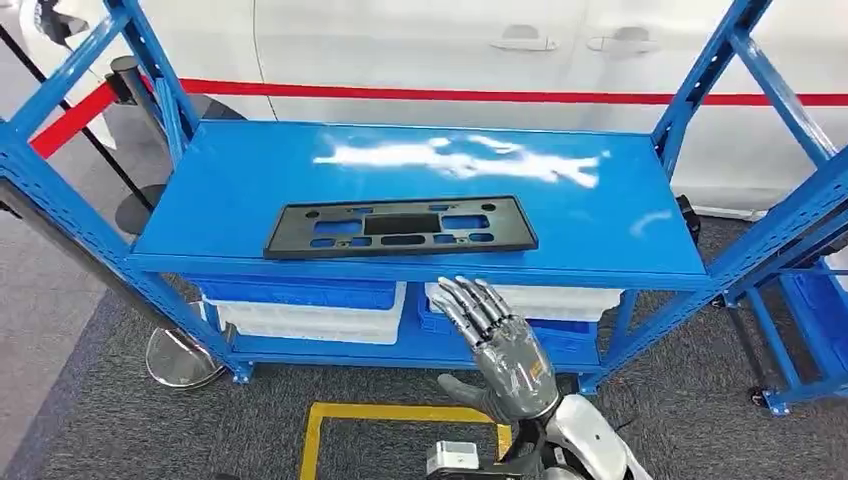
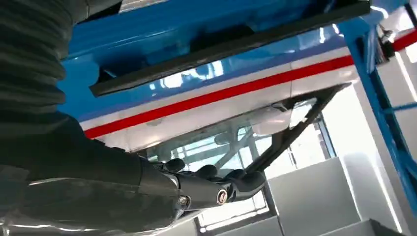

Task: Take the parts from the cabinet and place them on the table.

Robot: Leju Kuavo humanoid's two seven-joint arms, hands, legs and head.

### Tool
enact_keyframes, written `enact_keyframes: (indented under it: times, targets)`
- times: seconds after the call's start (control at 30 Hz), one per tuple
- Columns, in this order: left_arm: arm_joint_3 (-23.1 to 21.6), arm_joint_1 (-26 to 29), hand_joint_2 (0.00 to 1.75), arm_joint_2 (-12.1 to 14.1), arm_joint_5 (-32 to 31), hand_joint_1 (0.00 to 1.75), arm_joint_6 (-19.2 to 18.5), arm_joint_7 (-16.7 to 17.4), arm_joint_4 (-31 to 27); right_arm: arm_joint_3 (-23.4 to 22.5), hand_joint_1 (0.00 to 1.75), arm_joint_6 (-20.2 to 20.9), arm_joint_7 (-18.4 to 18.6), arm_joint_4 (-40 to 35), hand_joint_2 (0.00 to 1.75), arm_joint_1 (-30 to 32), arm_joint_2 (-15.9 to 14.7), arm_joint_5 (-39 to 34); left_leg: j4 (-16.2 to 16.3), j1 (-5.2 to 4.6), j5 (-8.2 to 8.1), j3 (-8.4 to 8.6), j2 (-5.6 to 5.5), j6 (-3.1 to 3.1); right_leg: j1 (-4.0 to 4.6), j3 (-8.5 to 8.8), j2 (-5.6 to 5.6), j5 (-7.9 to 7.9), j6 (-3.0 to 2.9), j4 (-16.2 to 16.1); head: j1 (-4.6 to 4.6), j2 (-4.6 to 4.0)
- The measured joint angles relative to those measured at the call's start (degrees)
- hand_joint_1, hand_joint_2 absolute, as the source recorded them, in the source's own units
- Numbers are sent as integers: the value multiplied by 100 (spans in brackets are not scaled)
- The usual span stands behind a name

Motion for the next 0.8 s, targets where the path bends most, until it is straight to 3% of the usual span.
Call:
enact_keyframes:
  times: [0.03, 0.07, 0.1, 0.17, 0.2, 0.23, 0.27, 0.3, 0.37, 0.4, 0.43, 0.47, 0.53, 0.57, 0.6, 0.63, 0.73, 0.77, 0.8]
  targets:
    - [-22, -6, 0, 0, -4, 0, -7, 9, 0, 48, 0, -85, 66, 133, 175, -35, 37, 203, 0, -19, -6, 22, -8, 0, 41, 310, 1, 288, -77, -621, 11, 0]
    - [-46, -9, 0, -2, -7, 0, -20, 20, -2, 87, 0, -166, 118, 251, 175, -74, 83, 372, -3, -13, -11, 25, -5, -6, 66, 491, -2, 285, -156, -996, 11, 0]
    - [-85, -27, 0, -4, -7, 0, -32, 30, 0, 144, 0, -238, 162, 405, 175, -111, 168, 553, 18, -52, -23, 1, 0, -35, 76, 499, -17, 302, -144, -1067, -9, 0]
    - [-133, -32, 0, 9, -9, 0, -46, 61, 2, 205, 0, -396, 260, 693, 175, -143, 304, 815, -1, -9, -8, -7, 10, -101, 109, 487, -5, 306, -146, -1057, -9, 0]
    - [-146, -38, 0, 9, -9, 0, -52, 79, 2, 225, 0, -444, 297, 853, 175, -154, 374, 933, -29, -4, 5, 8, 13, -127, 113, 490, 0, 318, -163, -1073, 4, 0]
    - [-164, -51, 0, 33, -9, 0, -59, 96, 2, 251, 0, -509, 332, 997, 175, -169, 461, 1042, -27, -45, -14, 22, 12, -164, 45, 525, -2, 360, -207, -1157, -9, 0]
    - [-186, -46, 0, 42, -11, 0, -70, 114, 2, 280, 0, -584, 358, 1165, 175, -201, 564, 1143, 84, -24, -109, -10, 18, -195, 30, 564, -35, 387, -237, -1223, 2, 0]
    - [-216, -52, 0, 44, -24, 0, -90, 131, 2, 310, 0, -660, 389, 1351, 175, -246, 687, 1241, 395, -4, -315, -157, 18, -223, 16, 563, -38, 393, -253, -1229, -42, 0]
    - [-267, -65, 0, 66, -24, 0, -147, 166, 2, 350, 0, -760, 437, 1708, 175, -298, 879, 1391, 1303, 41, -743, -581, 20, -293, 17, 556, -47, 390, -258, -1224, -39, 0]
    - [-275, -60, 0, 68, -22, 0, -177, 186, 4, 363, 0, -806, 448, 1891, 175, -317, 955, 1457, 1649, 62, -842, -746, 20, -325, 17, 556, -55, 388, -258, -1219, -39, 0]
    - [-284, -57, 0, 79, -22, 0, -203, 210, 9, 380, 0, -847, 456, 2066, 175, -335, 1028, 1514, 1717, 85, -789, -787, 21, -353, 11, 557, -55, 382, -251, -1209, -46, -2]
    - [-297, -56, 0, 90, -15, 0, -245, 238, 9, 406, 0, -898, 459, 2256, 175, -367, 1122, 1575, 1483, 111, -591, -688, 23, -373, 0, 558, -50, 368, -239, -1194, -41, 0]
    - [-336, -60, 0, 133, 0, 0, -330, 280, 13, 443, 0, -998, 474, 2599, 175, -456, 1324, 1667, 508, 155, -67, -208, 30, -413, -30, 569, -29, 325, -188, -1143, -44, -2]
    - [-363, -68, 0, 140, 13, 0, -378, 291, 13, 459, 0, -1051, 476, 2750, 175, -510, 1429, 1697, 56, 175, -5, -12, 36, -437, -29, 563, -29, 292, -138, -1096, -46, 0]
    - [-402, -75, 0, 140, 15, 0, -434, 310, 13, 469, 0, -1110, 498, 2907, 175, -572, 1520, 1730, 32, 129, -66, 11, 13, -406, 12, 529, -18, 270, -100, -1055, -85, 0]
    - [-420, -82, 0, 142, 20, 0, -477, 328, 13, 490, 0, -1134, 505, 3014, 175, -614, 1594, 1746, 59, 130, -58, -13, -2, -321, 14, 517, -7, 277, -77, -1063, -70, 0]
    - [-481, -72, 0, 149, 44, 0, -627, 400, 26, 537, 0, -1232, 542, 3282, 175, -684, 1777, 1752, 39, 124, -50, -14, 1, -199, -7, 527, 1, 270, 8, -1077, -55, 0]
    - [-512, -70, 0, 149, 50, 0, -645, 404, 26, 542, 0, -1235, 546, 3313, 175, -691, 1810, 1739, 20, 134, -42, 13, 7, -154, -23, 521, -4, 210, 38, -998, -39, -2]
    - [-533, -77, 0, 151, 55, 0, -654, 406, 28, 544, 0, -1243, 548, 3339, 175, -716, 1834, 1728, 16, 133, -54, 22, 10, -107, -21, 377, -3, 53, 43, -718, -20, 0]
